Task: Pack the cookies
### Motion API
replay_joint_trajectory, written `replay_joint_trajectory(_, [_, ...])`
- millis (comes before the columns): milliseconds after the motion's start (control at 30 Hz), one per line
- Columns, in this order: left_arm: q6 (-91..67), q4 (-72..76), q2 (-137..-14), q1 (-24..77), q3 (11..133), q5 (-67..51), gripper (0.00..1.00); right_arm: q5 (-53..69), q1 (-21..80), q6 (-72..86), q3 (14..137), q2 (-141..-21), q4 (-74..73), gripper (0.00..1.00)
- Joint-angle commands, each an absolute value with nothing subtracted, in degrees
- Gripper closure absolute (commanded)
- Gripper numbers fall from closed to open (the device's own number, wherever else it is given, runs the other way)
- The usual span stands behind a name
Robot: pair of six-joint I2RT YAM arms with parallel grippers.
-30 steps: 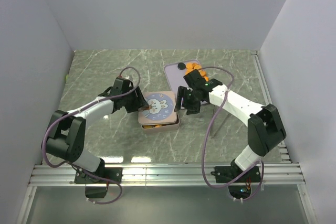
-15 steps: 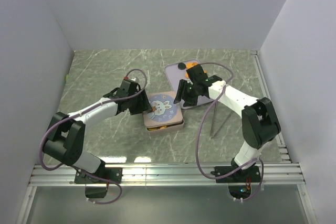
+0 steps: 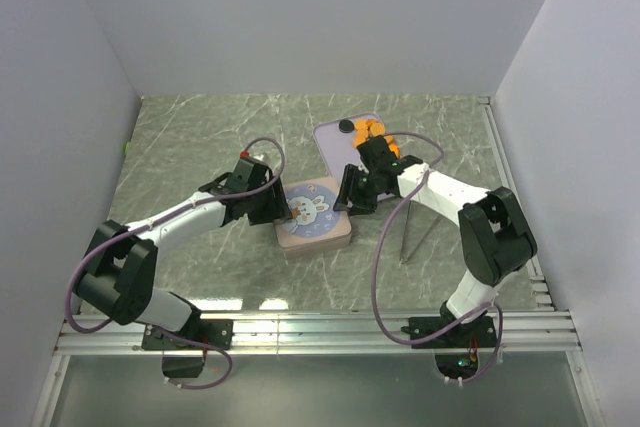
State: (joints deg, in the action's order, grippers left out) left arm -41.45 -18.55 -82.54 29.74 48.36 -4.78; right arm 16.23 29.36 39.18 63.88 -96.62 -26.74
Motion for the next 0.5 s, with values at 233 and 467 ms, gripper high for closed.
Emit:
replay_joint_trajectory(233, [-43.33,-18.28,-78.67,32.08,46.93,-3.78,0.36,16.35,29.27,40.43,60.47,-90.09,-25.58,0.46])
replay_joint_trajectory(467, [-43.59,-18.81,-78.92,32.78,46.58,-2.81,0.36,16.44,29.18,40.87,58.98,-89.74,-24.79,0.47])
